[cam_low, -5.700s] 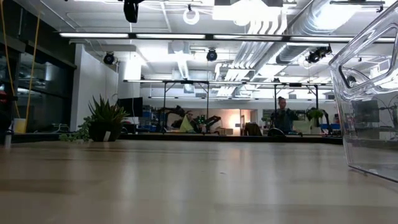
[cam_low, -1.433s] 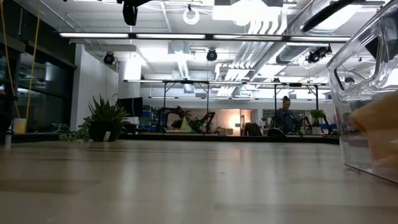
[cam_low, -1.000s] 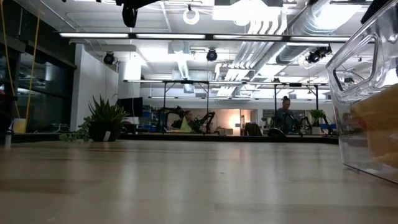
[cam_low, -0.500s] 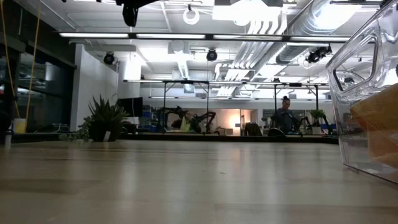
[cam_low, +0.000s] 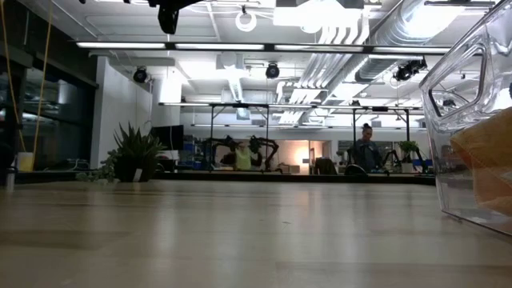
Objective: Fold microfiber towels
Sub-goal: Put the stacked folded cloths into the bin
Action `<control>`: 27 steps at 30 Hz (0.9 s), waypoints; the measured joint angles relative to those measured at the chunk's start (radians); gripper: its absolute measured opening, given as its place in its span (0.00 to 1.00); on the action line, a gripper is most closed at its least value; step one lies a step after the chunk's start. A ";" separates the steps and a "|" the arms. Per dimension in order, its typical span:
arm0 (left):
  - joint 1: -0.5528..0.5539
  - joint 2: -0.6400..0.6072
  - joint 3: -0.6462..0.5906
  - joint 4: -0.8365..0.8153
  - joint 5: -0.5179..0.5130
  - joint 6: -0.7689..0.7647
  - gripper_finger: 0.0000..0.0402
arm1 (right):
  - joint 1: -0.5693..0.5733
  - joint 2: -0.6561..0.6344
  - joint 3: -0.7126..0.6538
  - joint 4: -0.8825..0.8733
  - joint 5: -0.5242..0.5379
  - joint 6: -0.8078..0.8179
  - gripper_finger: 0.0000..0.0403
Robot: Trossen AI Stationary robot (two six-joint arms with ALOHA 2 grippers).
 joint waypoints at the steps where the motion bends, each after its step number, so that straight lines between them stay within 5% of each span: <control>1: 0.000 0.000 0.000 0.000 0.001 0.000 0.00 | 0.001 0.012 0.000 -0.019 0.002 -0.005 0.04; 8: 0.000 0.000 0.000 0.000 0.017 -0.001 0.00 | -0.002 -0.001 -0.072 -0.076 0.038 0.045 0.00; 12: 0.000 0.000 0.000 0.000 0.042 -0.011 0.00 | -0.001 -0.033 -0.179 0.041 0.013 0.065 0.00; 27: 0.000 0.000 0.000 -0.002 0.044 -0.048 0.00 | -0.045 -0.038 -0.404 0.202 0.000 -0.178 0.00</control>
